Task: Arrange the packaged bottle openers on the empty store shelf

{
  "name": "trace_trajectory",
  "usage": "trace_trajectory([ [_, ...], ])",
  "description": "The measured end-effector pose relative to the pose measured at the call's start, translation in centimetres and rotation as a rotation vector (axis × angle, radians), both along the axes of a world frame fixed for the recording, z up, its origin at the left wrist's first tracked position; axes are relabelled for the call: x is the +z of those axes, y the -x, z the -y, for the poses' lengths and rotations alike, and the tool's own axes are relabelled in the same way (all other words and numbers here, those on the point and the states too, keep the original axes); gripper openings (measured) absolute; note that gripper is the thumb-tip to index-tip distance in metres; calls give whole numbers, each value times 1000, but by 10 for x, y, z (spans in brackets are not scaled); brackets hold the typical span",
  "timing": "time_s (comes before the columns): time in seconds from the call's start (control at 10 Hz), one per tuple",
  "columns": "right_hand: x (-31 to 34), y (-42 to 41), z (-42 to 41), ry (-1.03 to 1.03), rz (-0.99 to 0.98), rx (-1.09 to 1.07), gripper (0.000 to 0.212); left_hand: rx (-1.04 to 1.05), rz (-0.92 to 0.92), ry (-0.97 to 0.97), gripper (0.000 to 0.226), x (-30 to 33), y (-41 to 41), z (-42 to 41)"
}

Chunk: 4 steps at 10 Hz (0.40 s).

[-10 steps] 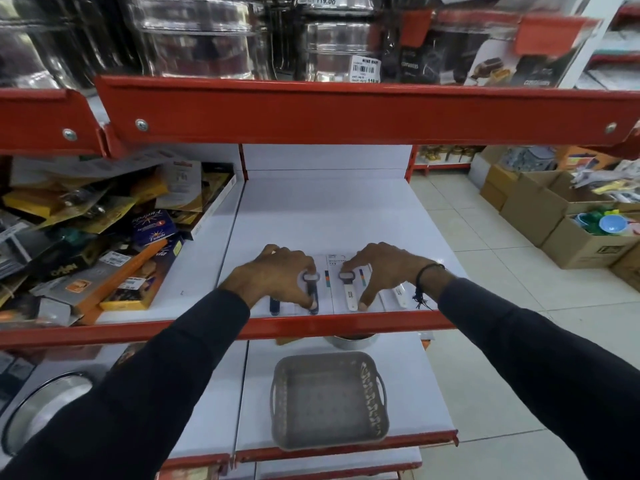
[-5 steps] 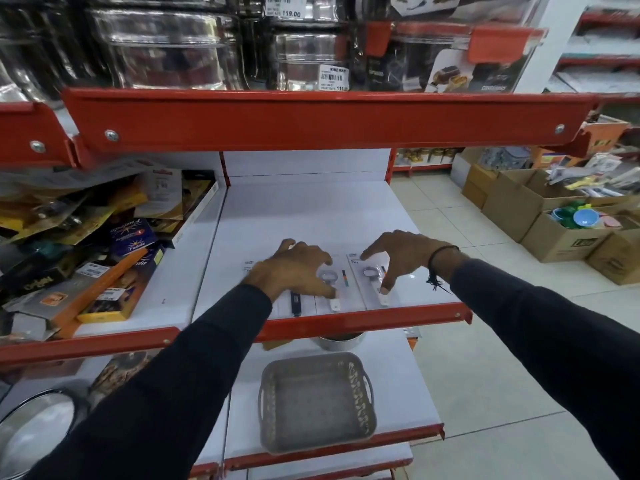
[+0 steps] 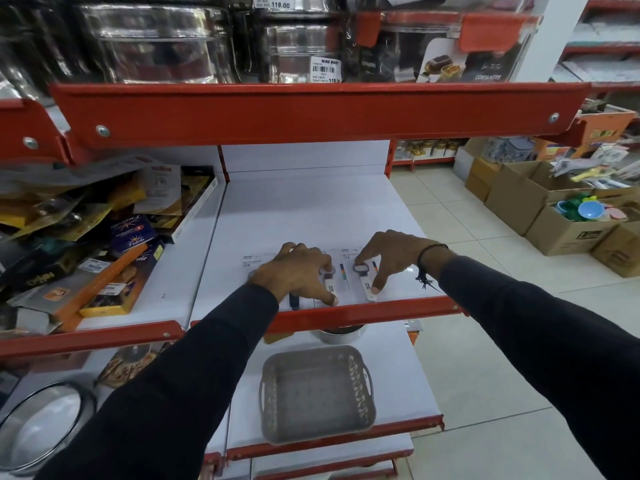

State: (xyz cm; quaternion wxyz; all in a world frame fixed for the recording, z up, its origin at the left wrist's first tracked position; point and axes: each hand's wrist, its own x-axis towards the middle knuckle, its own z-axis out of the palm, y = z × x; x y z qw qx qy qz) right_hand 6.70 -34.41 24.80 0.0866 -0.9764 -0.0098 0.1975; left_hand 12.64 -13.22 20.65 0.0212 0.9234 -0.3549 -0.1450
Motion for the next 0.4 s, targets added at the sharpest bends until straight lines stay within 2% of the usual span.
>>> trace_trajectory([
  [0.2, 10, 22, -16, 56, 94, -29, 80, -4, 18, 1, 87, 12, 19, -8],
  [0.3, 20, 45, -32, 8, 316, -9, 56, 24, 97, 163, 71, 23, 40, -29],
  [0.4, 32, 75, -60, -57, 646, 67, 33, -28, 331, 352, 50, 45, 67, -54],
])
